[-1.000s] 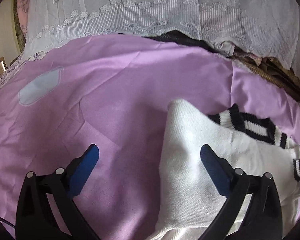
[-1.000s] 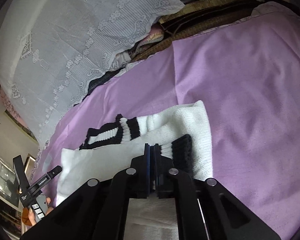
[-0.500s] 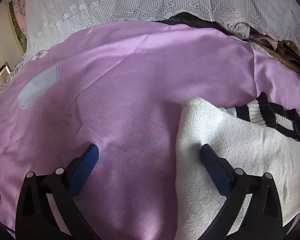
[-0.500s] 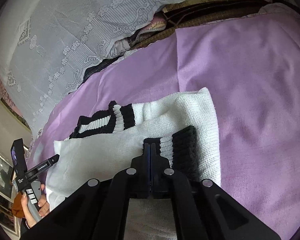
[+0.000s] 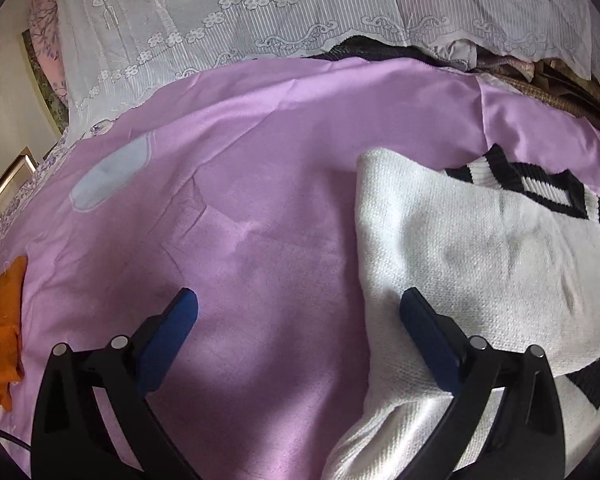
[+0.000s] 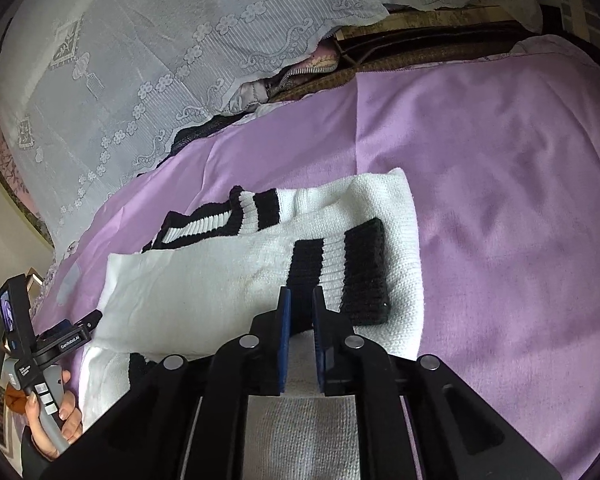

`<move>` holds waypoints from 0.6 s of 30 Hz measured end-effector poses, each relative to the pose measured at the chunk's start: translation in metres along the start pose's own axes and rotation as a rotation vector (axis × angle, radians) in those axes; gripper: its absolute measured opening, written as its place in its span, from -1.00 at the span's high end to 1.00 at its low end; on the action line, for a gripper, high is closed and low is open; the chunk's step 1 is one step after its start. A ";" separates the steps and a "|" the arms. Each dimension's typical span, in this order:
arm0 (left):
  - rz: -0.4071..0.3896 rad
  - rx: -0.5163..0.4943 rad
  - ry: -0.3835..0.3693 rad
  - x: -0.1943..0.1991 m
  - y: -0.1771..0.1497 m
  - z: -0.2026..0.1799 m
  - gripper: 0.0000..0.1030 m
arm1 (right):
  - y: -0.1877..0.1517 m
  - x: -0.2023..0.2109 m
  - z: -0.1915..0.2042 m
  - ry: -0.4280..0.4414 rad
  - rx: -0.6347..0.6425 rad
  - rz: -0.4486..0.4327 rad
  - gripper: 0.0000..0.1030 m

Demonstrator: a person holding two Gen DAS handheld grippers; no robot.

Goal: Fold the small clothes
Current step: 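Lower the folded edge onto the sweater and open the right gripper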

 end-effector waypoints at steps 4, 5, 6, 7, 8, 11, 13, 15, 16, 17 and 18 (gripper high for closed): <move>0.011 -0.010 0.004 -0.003 -0.002 -0.001 -0.92 | -0.003 -0.002 0.000 0.000 0.001 0.000 0.78; 0.012 -0.011 0.006 -0.003 -0.002 -0.001 -0.92 | -0.003 -0.002 0.000 0.001 0.000 0.000 0.78; 0.010 -0.012 0.009 -0.003 -0.002 -0.002 -0.92 | -0.003 -0.002 0.000 0.002 -0.001 0.000 0.78; 0.005 -0.014 0.013 -0.002 -0.002 -0.002 -0.92 | -0.003 -0.002 0.000 0.005 -0.006 -0.002 0.78; -0.003 -0.016 0.017 -0.001 -0.001 -0.001 -0.92 | -0.003 -0.001 0.000 0.009 -0.010 -0.004 0.78; -0.039 -0.019 0.028 0.007 0.001 -0.001 -0.92 | -0.002 0.004 -0.001 0.021 -0.024 -0.022 0.75; -0.071 -0.016 0.028 0.015 0.004 0.000 -0.92 | -0.002 0.011 -0.001 0.021 -0.027 -0.039 0.51; -0.108 -0.010 0.019 0.026 0.008 0.001 -0.92 | -0.003 0.018 0.000 0.013 -0.021 -0.055 0.38; -0.124 -0.007 0.014 0.031 0.008 0.002 -0.92 | -0.004 0.022 0.001 0.010 -0.016 -0.061 0.38; -0.137 -0.006 0.007 0.036 0.009 0.002 -0.92 | -0.005 0.027 0.002 0.008 -0.009 -0.068 0.38; -0.150 -0.008 0.002 0.041 0.009 0.002 -0.92 | -0.006 0.031 0.002 0.011 -0.007 -0.071 0.38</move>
Point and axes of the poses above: each gripper's, at about its wrist camera, not at the fingertips, and x roughly against the way its jaws point, z to its left, y to its top, the point moved 9 cm from there along -x, roughly the way its jaws point, and after that the axes turned 6 degrees about -z, right-handed, at the moved point
